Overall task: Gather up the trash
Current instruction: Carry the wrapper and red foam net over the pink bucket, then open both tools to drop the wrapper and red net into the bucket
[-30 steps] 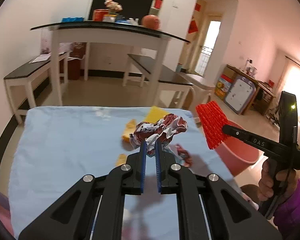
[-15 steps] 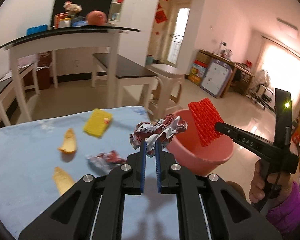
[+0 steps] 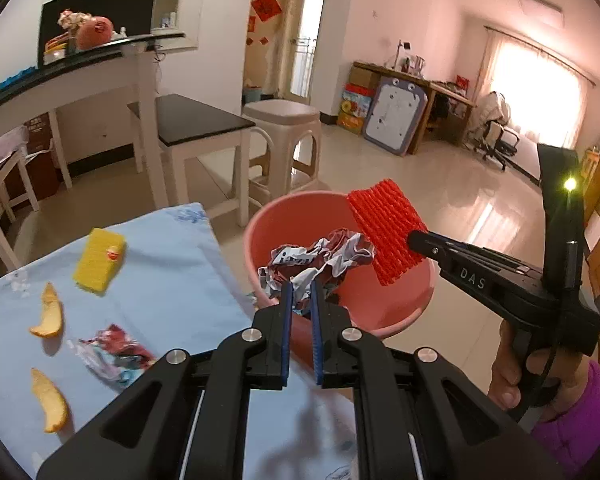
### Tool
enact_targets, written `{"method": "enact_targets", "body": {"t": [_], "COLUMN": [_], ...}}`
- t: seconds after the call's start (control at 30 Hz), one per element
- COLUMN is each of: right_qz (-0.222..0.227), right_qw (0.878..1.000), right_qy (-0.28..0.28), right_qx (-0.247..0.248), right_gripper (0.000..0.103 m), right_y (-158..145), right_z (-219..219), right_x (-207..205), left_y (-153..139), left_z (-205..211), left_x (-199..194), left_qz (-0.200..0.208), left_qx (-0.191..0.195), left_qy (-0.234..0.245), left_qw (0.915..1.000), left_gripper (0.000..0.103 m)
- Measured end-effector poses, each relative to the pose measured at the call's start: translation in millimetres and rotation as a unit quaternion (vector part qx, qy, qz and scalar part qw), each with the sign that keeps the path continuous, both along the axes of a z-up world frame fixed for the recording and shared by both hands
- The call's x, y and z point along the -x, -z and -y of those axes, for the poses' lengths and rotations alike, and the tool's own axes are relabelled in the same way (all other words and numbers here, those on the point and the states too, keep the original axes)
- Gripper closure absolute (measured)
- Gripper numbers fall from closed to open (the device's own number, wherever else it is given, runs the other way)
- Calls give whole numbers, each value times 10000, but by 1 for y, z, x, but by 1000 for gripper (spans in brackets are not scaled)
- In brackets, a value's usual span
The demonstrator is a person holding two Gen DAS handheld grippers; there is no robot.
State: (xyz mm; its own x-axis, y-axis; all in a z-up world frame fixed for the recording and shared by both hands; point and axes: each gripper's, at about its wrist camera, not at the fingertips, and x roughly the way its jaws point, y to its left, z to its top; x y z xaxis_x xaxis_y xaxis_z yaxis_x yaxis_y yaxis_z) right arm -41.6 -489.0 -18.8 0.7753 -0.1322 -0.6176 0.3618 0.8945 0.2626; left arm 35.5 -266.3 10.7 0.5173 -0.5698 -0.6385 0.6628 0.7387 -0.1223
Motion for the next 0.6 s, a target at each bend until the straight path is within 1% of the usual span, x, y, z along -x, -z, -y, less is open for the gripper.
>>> {"method": "enact_targets", "body": {"t": [0.2, 0.37, 0.6], "right_qz": [-83, -151, -205], "right_qw": [9998, 9996, 9994], "right_qy": [161, 257, 296], "right_qx": [9, -14, 9], "right_gripper": [95, 95, 94], "right_y": [8, 13, 17], "right_z": [11, 17, 17], "right_x": [1, -1, -6], "left_y": [15, 27, 33], "left_z": [24, 32, 39], "left_x": [-7, -14, -19], "left_qz": [-92, -279, -382], "left_qx": [-211, -214, -177], "left_qy": [134, 165, 250], "left_qw": [9996, 9992, 9988], "left_gripper": [95, 95, 94]}}
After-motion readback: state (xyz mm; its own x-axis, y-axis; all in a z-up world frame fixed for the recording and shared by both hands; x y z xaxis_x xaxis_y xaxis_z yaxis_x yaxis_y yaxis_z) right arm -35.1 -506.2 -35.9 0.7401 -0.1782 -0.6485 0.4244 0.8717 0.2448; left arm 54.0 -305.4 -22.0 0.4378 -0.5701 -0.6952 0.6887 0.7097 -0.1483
